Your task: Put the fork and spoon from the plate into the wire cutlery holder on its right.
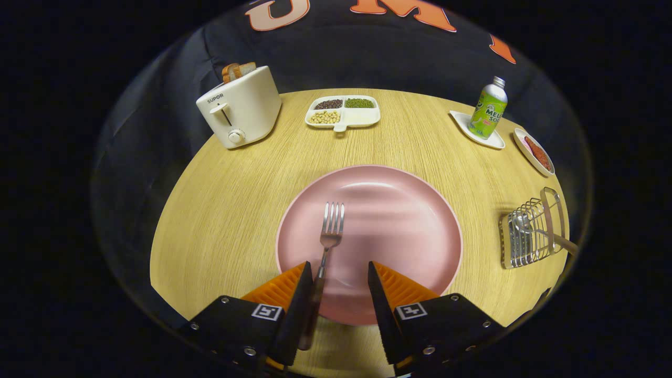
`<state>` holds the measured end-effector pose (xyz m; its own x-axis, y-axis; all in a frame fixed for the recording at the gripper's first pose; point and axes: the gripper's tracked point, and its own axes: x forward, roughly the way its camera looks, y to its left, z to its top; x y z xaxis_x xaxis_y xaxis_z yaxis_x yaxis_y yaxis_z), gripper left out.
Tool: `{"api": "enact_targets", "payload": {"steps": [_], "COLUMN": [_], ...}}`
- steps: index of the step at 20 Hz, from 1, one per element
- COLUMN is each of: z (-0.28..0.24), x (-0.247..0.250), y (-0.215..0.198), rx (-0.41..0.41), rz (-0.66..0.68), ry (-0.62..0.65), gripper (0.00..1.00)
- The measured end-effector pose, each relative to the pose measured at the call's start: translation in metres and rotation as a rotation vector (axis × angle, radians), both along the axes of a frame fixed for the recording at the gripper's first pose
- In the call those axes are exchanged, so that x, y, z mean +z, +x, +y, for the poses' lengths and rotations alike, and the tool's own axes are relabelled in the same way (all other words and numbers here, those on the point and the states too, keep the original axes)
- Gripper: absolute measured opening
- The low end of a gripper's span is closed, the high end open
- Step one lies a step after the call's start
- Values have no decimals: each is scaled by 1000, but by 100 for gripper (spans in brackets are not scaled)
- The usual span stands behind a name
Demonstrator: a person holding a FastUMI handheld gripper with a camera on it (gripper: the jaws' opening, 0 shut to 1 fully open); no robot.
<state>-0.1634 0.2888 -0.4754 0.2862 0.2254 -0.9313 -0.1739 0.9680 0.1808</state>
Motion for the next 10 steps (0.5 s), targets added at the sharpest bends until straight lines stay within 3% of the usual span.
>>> {"api": "enact_targets", "payload": {"steps": [5,8,10], "z": [-3,-1,0], "x": [-10,-7,-10], "y": [-8,-3,-1], "rx": [7,8,23], "rz": [30,14,-4], "ry": [-12,-6,-6], "gripper": [44,17,9]}}
